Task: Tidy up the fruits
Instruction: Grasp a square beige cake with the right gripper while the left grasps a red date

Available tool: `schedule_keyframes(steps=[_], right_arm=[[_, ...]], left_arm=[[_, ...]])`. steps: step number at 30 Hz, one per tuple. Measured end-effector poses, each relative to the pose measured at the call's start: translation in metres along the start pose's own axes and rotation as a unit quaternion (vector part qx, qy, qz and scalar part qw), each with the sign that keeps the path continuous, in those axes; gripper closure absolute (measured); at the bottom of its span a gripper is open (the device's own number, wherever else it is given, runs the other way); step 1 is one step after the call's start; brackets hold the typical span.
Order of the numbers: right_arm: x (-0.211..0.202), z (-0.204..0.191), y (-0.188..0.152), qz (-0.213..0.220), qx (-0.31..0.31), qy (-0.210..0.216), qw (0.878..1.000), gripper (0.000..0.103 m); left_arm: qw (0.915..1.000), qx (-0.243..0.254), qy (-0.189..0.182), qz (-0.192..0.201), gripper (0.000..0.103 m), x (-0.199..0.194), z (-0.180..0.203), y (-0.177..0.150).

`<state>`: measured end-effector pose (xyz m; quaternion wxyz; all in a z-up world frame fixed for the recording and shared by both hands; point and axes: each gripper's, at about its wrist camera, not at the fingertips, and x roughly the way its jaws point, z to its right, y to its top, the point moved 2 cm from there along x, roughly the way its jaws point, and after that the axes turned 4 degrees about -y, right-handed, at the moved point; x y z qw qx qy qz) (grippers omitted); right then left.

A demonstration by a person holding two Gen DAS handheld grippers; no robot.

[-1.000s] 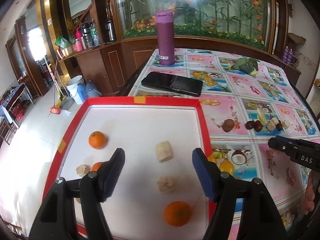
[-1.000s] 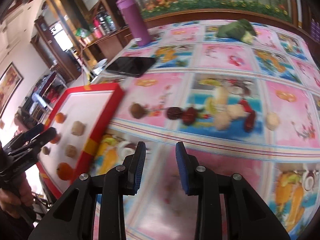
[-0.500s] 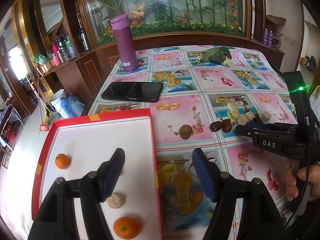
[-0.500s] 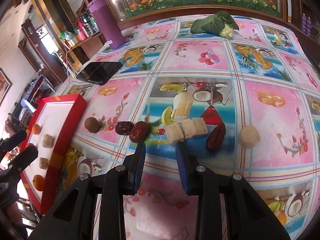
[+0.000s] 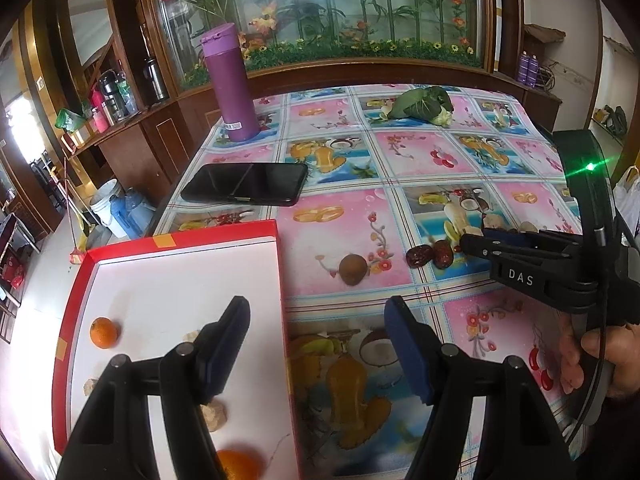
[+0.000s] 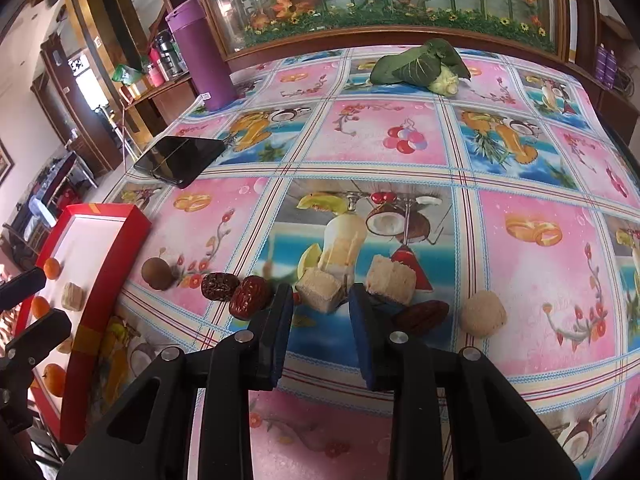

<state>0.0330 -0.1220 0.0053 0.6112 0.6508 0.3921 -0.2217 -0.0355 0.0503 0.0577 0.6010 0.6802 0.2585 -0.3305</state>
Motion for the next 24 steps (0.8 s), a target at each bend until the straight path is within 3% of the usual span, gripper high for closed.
schedule_keyframes(steps=[9, 17, 24], right_arm=[[0.003, -0.002, 0.004, 0.004, -0.017, -0.023, 1.000, 0.080], [-0.023, 0.036, 0.009, 0.012, 0.082, 0.099, 0.992, 0.080], [-0.045, 0.064, 0.016, 0.043, 0.133, 0.122, 0.983, 0.080]], left_arm=[[0.9999, 0.003, -0.009, -0.006, 0.031, 0.003, 0.004, -0.001], [0.9974, 0.037, -0.055, -0.028, 0.032, 0.029, 0.031, 0.009], [0.9908, 0.095, -0.076, -0.058, 0.051, 0.066, 0.060, 0.025]])
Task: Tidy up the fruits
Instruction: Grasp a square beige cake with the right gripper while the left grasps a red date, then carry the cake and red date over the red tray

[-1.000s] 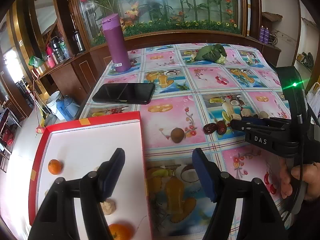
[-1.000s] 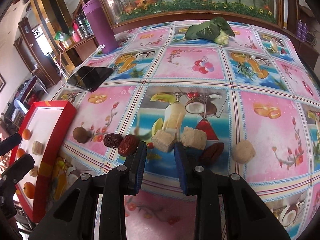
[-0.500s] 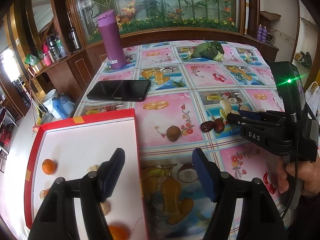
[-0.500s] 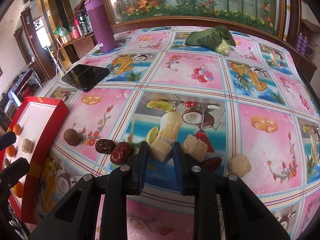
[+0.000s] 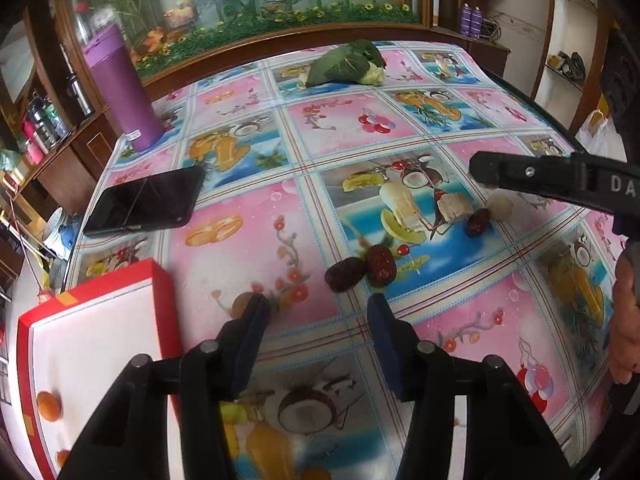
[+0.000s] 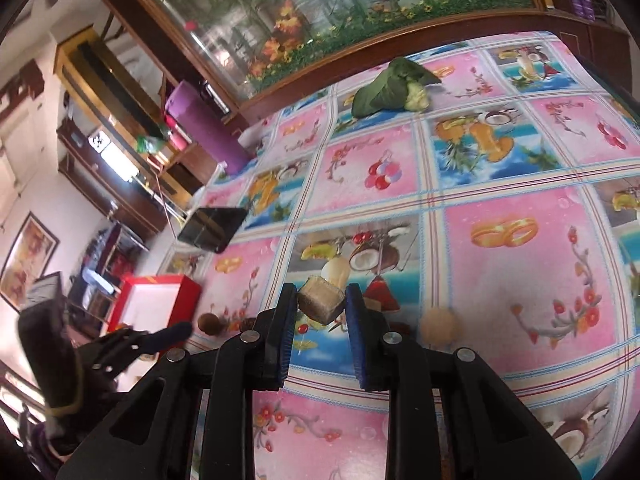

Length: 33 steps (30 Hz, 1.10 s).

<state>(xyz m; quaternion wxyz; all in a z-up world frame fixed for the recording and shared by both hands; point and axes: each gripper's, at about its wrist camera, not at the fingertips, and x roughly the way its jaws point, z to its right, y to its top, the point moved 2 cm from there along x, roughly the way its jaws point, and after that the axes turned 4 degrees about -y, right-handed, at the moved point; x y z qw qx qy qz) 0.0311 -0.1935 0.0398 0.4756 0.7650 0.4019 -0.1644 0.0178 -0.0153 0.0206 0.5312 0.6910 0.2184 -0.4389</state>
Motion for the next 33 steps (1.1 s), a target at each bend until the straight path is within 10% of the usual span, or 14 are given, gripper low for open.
schedule_keyframes(steps=[11, 24, 33], right_arm=[[-0.010, 0.007, 0.006, 0.013, 0.018, 0.008, 1.000, 0.080], [-0.002, -0.007, -0.002, 0.009, -0.015, -0.002, 1.000, 0.080], [0.023, -0.099, -0.029, -0.026, -0.105, 0.028, 0.994, 0.080]], left_arm=[[0.9961, 0.078, -0.009, -0.040, 0.067, 0.028, 0.017, 0.016], [0.9982, 0.003, -0.057, 0.018, 0.081, -0.004, 0.002, 0.008], [0.9908, -0.085, 0.043, 0.096, 0.081, -0.095, -0.091, -0.026]])
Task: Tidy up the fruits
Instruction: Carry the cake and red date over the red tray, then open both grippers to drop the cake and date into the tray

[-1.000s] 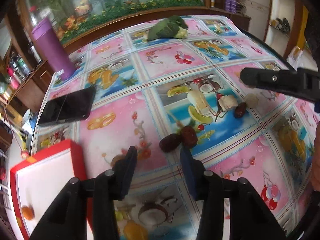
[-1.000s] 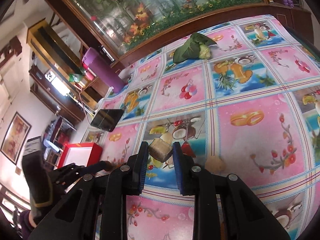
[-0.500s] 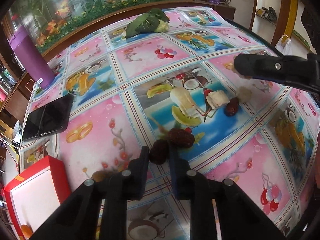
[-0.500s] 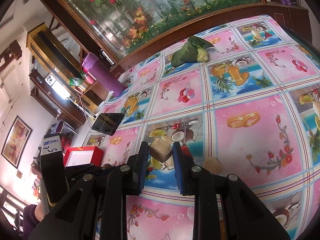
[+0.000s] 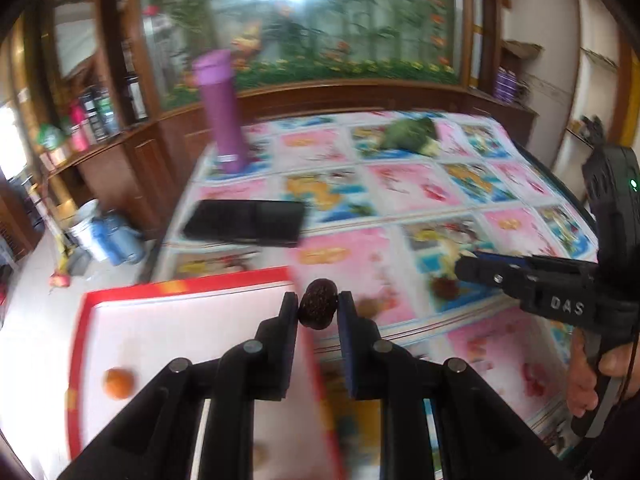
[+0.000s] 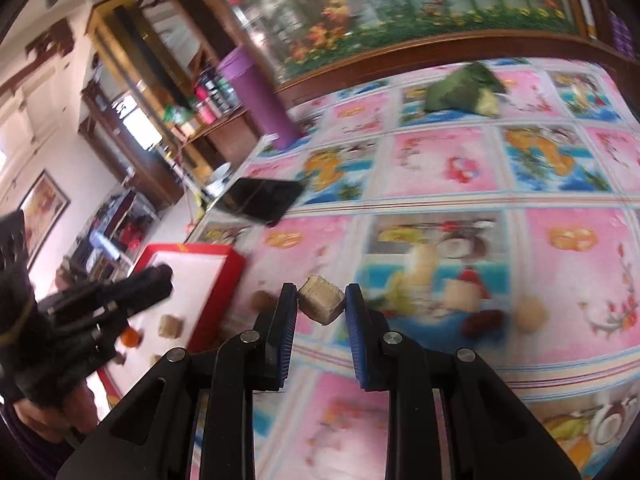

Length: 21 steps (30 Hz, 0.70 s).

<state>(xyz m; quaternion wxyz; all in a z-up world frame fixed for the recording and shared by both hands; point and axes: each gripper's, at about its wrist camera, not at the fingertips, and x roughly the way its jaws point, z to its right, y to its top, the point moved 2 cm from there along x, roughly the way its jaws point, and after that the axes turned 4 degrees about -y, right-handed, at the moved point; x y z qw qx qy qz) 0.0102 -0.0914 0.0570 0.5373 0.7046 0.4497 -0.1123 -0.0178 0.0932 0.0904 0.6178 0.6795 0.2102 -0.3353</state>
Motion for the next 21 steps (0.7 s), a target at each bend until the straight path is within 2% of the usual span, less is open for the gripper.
schedule_keyframes(steps=[3, 10, 14, 21], right_arm=[[0.017, -0.047, 0.005, -0.011, -0.035, 0.015, 0.999, 0.080], [0.068, -0.138, 0.005, -0.057, -0.106, 0.020, 0.992, 0.080], [0.102, -0.159, -0.003, -0.091, -0.119, 0.001, 0.989, 0.080], [0.133, -0.164, -0.013, -0.119, -0.115, -0.039, 0.985, 0.079]], left_arm=[[0.9986, -0.032, 0.043, 0.002, 0.081, -0.013, -0.043, -0.014], [0.9907, -0.098, 0.092, -0.016, 0.081, -0.018, -0.112, -0.053], [0.9870, -0.118, 0.107, -0.025, 0.081, -0.013, -0.131, -0.068], [0.9816, -0.144, 0.120, -0.036, 0.081, -0.011, -0.152, -0.090]])
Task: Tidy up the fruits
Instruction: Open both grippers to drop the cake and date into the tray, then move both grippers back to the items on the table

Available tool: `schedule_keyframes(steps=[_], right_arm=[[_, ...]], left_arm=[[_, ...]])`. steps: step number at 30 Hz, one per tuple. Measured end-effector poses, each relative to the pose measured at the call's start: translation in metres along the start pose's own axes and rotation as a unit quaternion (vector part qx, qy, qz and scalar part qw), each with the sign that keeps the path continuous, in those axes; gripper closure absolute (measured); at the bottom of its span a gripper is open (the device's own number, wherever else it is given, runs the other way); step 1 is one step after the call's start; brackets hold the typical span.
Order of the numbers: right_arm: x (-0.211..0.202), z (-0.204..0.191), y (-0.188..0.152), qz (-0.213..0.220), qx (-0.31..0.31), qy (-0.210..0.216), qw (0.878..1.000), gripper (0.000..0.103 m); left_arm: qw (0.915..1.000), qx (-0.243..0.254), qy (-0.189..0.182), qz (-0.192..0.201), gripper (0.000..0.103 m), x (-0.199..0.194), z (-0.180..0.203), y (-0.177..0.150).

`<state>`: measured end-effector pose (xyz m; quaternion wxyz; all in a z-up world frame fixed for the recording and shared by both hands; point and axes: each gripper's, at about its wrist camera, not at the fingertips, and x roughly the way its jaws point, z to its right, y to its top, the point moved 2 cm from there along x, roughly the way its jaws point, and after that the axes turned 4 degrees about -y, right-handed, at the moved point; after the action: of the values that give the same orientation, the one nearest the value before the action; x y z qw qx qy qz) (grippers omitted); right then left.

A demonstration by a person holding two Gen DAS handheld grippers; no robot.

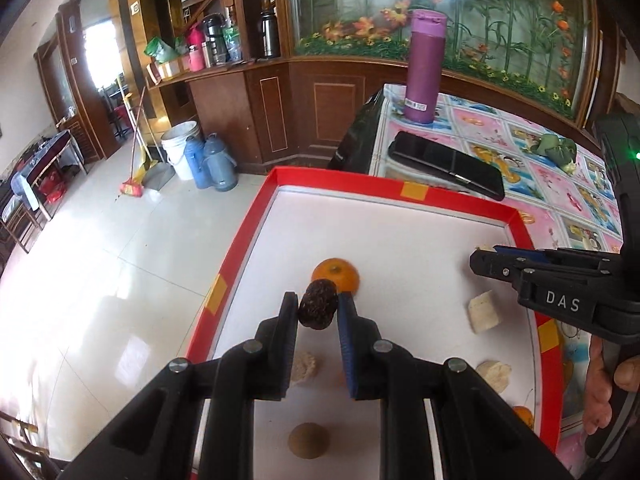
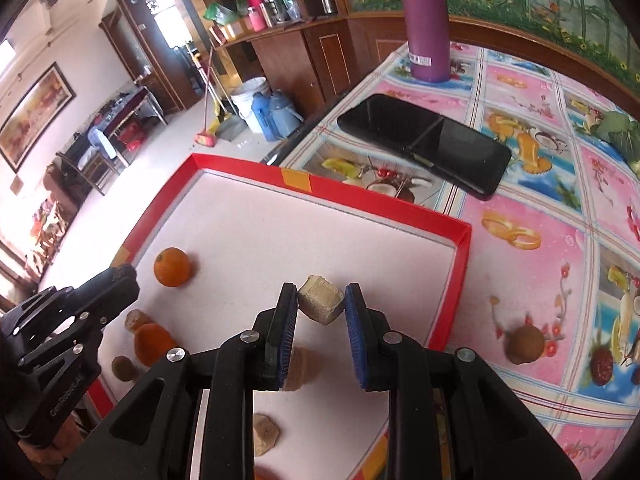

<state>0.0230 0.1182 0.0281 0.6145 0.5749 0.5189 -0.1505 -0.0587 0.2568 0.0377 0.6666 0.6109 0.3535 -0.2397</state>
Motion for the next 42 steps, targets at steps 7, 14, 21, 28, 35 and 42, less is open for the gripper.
schedule_keyframes(steps=[7, 14, 21, 28, 35, 42], right_arm=[[0.003, 0.001, -0.005, -0.020, 0.013, 0.006, 1.000, 0.075], [-0.041, 0.025, -0.016, 0.030, 0.026, 0.021, 0.999, 0.073], [-0.084, 0.096, -0.050, 0.053, 0.069, -0.009, 0.996, 0.073], [-0.121, 0.186, -0.099, 0.059, 0.112, -0.073, 0.989, 0.073], [-0.134, 0.254, -0.126, 0.060, 0.158, -0.111, 0.979, 0.072], [-0.126, 0.270, -0.116, 0.062, 0.158, -0.108, 0.980, 0.072]], left_arm=[[0.9996, 0.009, 0.020, -0.020, 0.051, 0.003, 0.006, -0.009], [0.9998, 0.011, 0.013, 0.003, 0.037, -0.020, 0.021, -0.005], [0.9983, 0.049, -0.024, 0.020, 0.034, -0.038, 0.069, -0.002], [0.9930, 0.100, -0.060, 0.019, 0.034, -0.045, 0.129, -0.006], [0.9855, 0.144, -0.089, 0.009, 0.034, -0.040, 0.185, -0.008], [0.9810, 0.168, -0.097, 0.005, 0.034, -0.021, 0.217, -0.003]])
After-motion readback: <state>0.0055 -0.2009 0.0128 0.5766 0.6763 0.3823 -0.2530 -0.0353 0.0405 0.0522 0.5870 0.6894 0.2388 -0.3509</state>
